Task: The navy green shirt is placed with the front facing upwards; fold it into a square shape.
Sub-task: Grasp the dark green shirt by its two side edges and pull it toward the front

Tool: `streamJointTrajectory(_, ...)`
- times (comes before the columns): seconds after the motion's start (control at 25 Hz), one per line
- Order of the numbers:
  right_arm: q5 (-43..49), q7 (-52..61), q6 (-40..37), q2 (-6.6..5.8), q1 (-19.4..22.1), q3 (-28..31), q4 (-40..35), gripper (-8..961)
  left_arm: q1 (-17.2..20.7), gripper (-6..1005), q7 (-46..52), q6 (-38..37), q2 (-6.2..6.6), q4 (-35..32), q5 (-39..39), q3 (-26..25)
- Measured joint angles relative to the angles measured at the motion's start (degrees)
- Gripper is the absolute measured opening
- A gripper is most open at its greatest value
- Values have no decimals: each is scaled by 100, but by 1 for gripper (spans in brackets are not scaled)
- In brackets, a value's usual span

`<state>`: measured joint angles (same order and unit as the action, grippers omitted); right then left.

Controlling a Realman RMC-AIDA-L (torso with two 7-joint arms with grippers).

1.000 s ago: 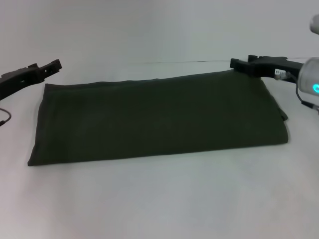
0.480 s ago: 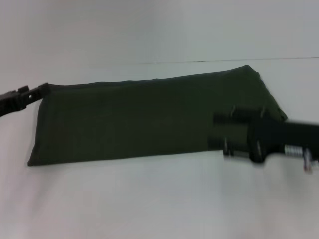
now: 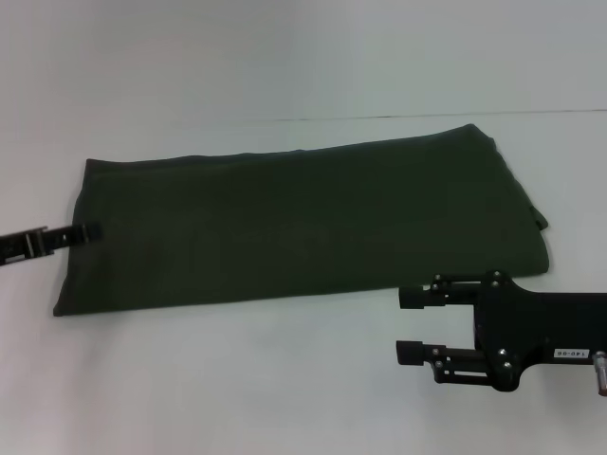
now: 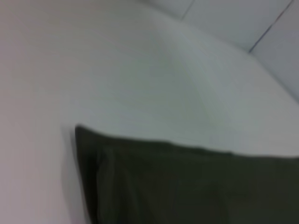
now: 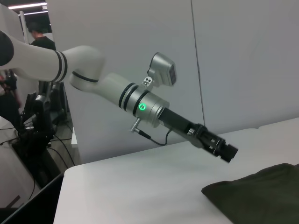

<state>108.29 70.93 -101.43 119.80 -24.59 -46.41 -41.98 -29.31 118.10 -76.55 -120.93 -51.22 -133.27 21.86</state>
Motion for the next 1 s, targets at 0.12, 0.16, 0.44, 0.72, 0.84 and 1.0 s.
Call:
streamJointTrajectory(0.12, 8, 0, 42, 5, -34, -7, 24, 632, 1, 753, 259, -118, -6, -102, -279, 72)
streamJointTrajectory(0.16, 8, 0, 62, 7, -36, -10, 25, 633, 6, 750, 317, -158, -9, -118, -358, 77)
streamJointTrajectory(0.44, 9, 33, 329, 9, -80, -208, 28, 632, 85, 729, 835, -213, -10, -178, -699, 11)
streamJointTrajectory(0.72, 12, 153, 509, 9, -169, -390, 33, 629, 93, 707, 1058, -162, -4, -193, -853, -42)
streamJointTrajectory(0.84, 16, 156, 516, 9, -178, -394, 32, 627, 92, 698, 1054, -97, -6, -177, -862, -40)
streamJointTrajectory(1.0, 17, 161, 518, 9, -187, -395, 32, 626, 75, 686, 1043, 48, -8, -98, -888, -6)
